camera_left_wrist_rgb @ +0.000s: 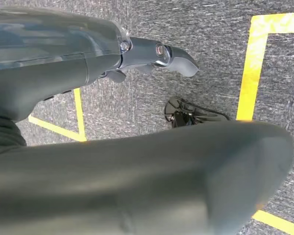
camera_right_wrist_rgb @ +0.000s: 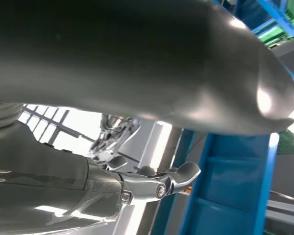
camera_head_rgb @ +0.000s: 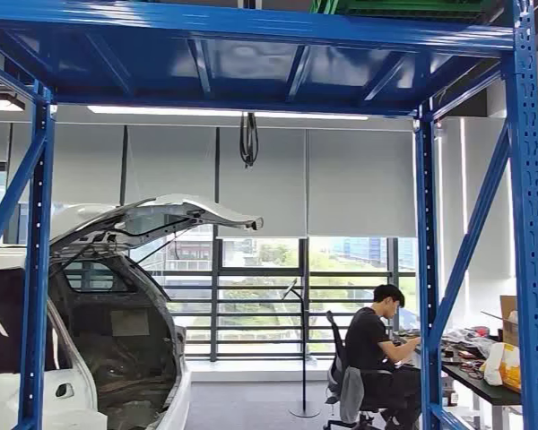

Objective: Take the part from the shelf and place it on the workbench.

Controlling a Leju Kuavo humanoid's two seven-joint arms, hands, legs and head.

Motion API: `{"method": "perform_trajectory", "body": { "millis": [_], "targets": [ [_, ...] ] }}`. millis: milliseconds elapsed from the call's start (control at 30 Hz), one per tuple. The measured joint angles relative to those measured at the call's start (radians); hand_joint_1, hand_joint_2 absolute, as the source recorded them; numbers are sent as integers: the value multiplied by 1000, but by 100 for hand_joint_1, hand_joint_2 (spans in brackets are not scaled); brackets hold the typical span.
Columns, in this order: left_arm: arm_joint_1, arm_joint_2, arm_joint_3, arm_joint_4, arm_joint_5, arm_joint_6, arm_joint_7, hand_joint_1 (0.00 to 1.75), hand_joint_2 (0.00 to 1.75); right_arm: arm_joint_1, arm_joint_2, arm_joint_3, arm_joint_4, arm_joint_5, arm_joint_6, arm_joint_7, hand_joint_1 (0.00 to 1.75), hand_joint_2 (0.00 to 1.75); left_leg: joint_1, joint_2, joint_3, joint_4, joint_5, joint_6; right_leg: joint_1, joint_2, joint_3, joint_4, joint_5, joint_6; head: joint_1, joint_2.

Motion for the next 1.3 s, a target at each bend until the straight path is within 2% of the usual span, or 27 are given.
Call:
{"method": "perform_trajectory", "body": {
  "millis": [367, 433, 500, 567, 633, 667, 700, 733, 800, 833, 867, 900, 1000, 1033, 1100, 1133, 1167, 1200, 1233, 1267, 1300],
  "targets": [
    [-3, -2, 1, 6, -8, -2, -4, 0, 0, 3, -21, 7, -30, -3, -4, 0, 0, 0, -1, 0, 0, 2, 0, 1, -1, 0, 0, -1, 1, 2, 0, 0],
    [-4, -2, 1, 6, -10, -3, -5, 0, 0, 3, -23, 7, -34, -3, -5, 0, 0, 0, -4, 1, 0, 4, 0, 8, -4, 2, 0, -6, 4, 7, 0, 0],
    [-6, -4, 1, 7, -12, -5, -6, 0, 0, 3, -25, 7, -41, -3, -7, 0, 0, 0, 2, 8, 9, -16, 9, 18, -2, -3, 1, -5, 0, 13, 0, 0],
    [-7, -7, 1, 9, -12, -6, -7, 0, 0, 3, -29, 7, -46, -3, -9, 0, 0, 0, 10, 18, 21, -39, 19, 24, 1, -23, -21, 43, -32, 19, 0, 0],
    [-7, -8, 1, 10, -12, -7, -8, 0, 0, 5, -34, 8, -46, -3, -11, 0, 0, 0, 13, 26, 26, -43, 19, 23, -5, -38, -84, 161, -88, 28, 0, 0],
    [-6, -8, 1, 11, -13, -7, -8, 0, 0, 8, -36, 8, -46, -3, -11, 0, 0, 0, 15, 29, 26, -43, 17, 21, -10, -40, -116, 220, -106, 34, 0, 0],
    [-5, -8, 1, 12, -13, -7, -8, 0, 0, 10, -39, 8, -46, -3, -12, 0, 0, 0, 17, 31, 27, -42, 14, 18, -16, -41, -137, 254, -108, 40, 0, 0],
    [-4, -8, 1, 12, -13, -7, -8, 0, 0, 12, -42, 8, -46, -3, -13, 0, 0, 0, 21, 32, 29, -40, 11, 13, -21, -42, -139, 249, -88, 46, 0, 0],
    [-3, -8, 1, 13, -13, -7, -8, 0, 0, 15, -46, 8, -47, -3, -15, 0, 0, 0, 29, 30, 35, -31, -1, -1, -31, -43, -91, 137, -11, 60, 0, 0],
    [-4, -8, 1, 13, -13, -7, -8, 0, 0, 15, -48, 8, -48, -3, -15, 0, 0, 0, 31, 29, 37, -25, -9, -11, -33, -37, -62, 74, 16, 64, -1, 0],
    [-4, -8, 1, 13, -13, -7, -8, 0, 0, 16, -49, 9, -49, -3, -16, 0, 0, 0, 32, 27, 36, -19, -15, -20, -34, -33, -42, 31, 31, 62, 0, 0],
    [-4, -8, 1, 13, -14, -7, -8, 0, 0, 17, -50, 9, -49, -3, -17, 0, 0, 0, 32, 26, 35, -16, -19, -26, -33, -28, -35, 13, 31, 56, 0, 0],
    [-3, -8, 1, 13, -14, -7, -8, 0, 0, 19, -52, 8, -51, -1, -22, 0, 0, 0, 33, 27, 36, -17, -24, -38, -30, -28, -35, 15, 20, 30, 1, 0],
    [-4, -8, 1, 14, -14, -7, -8, 0, 0, 19, -52, 9, -52, 0, -23, 0, 0, 0, 33, 41, 30, -2, -34, -41, -30, -33, -32, 14, 18, 22, 1, 0],
    [-8, -9, 1, 14, -15, -7, -8, 0, 0, 20, -52, 10, -55, 2, -27, 0, 0, 0, 30, 75, -10, 82, -76, -43, -28, -45, -27, 13, 14, 10, 1, 0],
    [-10, -9, 1, 14, -16, -7, -8, 0, 0, 20, -52, 11, -55, 3, -28, 0, 0, 0, 28, 89, -50, 158, -107, -42, -25, -52, -24, 13, 11, 5, 2, 0],
    [-11, -9, 1, 14, -16, -7, -8, 0, 0, 21, -53, 11, -55, 3, -29, 0, 0, 0, 27, 92, -90, 229, -129, -41, -22, -58, -22, 13, 8, 2, 2, 0],
    [-10, -9, 1, 14, -16, -7, -8, 0, 0, 22, -53, 12, -55, 4, -29, 0, 0, 0, 26, 93, -120, 276, -136, -38, -18, -62, -19, 13, 5, -1, 2, 0],
    [-9, -9, 1, 14, -16, -7, -8, 0, 0, 23, -53, 12, -55, 4, -29, 0, 0, 0, 24, 94, -137, 294, -124, -34, -15, -65, -14, 13, 1, -2, 2, 0],
    [-8, -9, 1, 14, -16, -7, -8, 0, 0, 23, -54, 12, -55, 4, -30, 0, 0, 0, 22, 94, -127, 259, -89, -28, -13, -67, -7, 13, -4, -2, 2, 0],
    [-7, -9, 1, 14, -17, -7, -8, 0, 0, 23, -54, 12, -55, 4, -31, 0, 0, 0, 18, 96, -103, 193, -43, -20, -12, -68, 1, 13, -10, -1, 2, 0]
  ]
}}
